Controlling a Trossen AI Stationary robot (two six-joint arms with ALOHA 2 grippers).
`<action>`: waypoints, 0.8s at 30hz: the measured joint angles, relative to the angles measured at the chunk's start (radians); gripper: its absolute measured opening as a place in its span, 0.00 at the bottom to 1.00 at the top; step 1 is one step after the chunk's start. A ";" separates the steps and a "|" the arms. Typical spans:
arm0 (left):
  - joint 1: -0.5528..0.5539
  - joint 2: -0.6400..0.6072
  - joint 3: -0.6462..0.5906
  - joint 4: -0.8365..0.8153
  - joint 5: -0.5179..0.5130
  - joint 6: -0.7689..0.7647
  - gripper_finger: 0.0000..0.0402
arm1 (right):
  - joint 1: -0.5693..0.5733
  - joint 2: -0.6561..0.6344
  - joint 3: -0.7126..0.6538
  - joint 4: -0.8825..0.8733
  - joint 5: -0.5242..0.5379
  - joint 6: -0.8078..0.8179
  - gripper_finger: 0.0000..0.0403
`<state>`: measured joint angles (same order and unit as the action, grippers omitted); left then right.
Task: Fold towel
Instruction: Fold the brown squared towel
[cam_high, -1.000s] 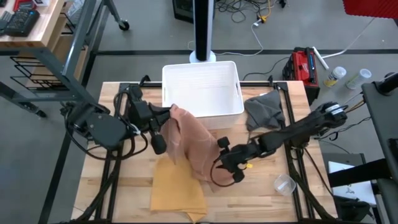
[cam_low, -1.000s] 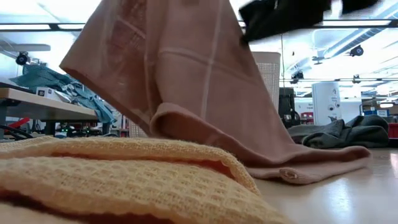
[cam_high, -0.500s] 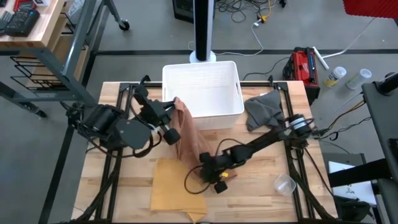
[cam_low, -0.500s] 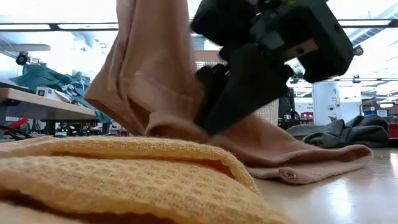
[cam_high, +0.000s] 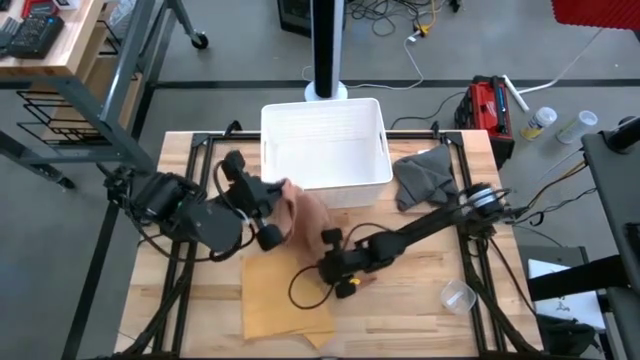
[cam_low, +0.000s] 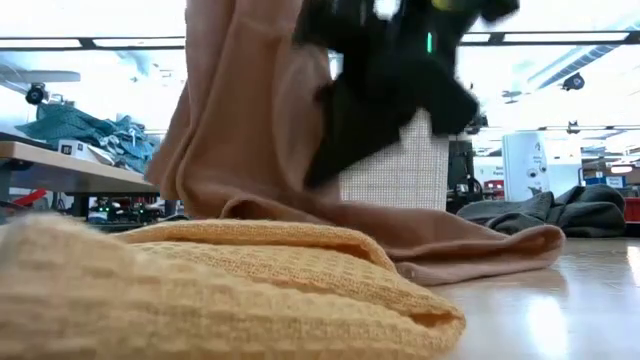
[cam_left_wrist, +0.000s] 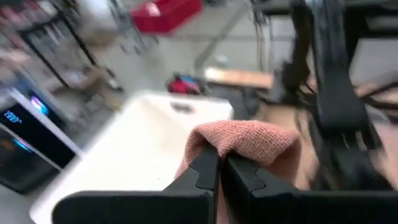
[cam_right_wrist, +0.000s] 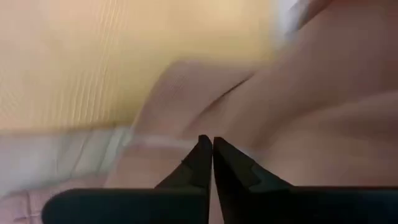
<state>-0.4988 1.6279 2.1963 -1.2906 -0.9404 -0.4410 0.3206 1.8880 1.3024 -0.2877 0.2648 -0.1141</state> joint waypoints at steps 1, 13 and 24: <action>-0.006 -0.001 0.000 -0.052 0.018 -0.058 0.00 | 0.000 -0.047 -0.002 -0.041 0.009 -0.006 0.01; -0.117 -0.029 -0.064 -0.119 0.101 -0.381 0.00 | 0.013 -0.586 -0.093 -0.168 0.097 0.017 0.00; -0.120 -0.030 -0.039 0.106 0.081 -0.228 0.00 | 0.013 -0.558 -0.216 -0.084 -0.061 0.071 0.01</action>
<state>-0.6186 1.5978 2.1574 -1.1842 -0.8595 -0.6687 0.3340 1.3297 1.0865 -0.3721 0.2042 -0.0432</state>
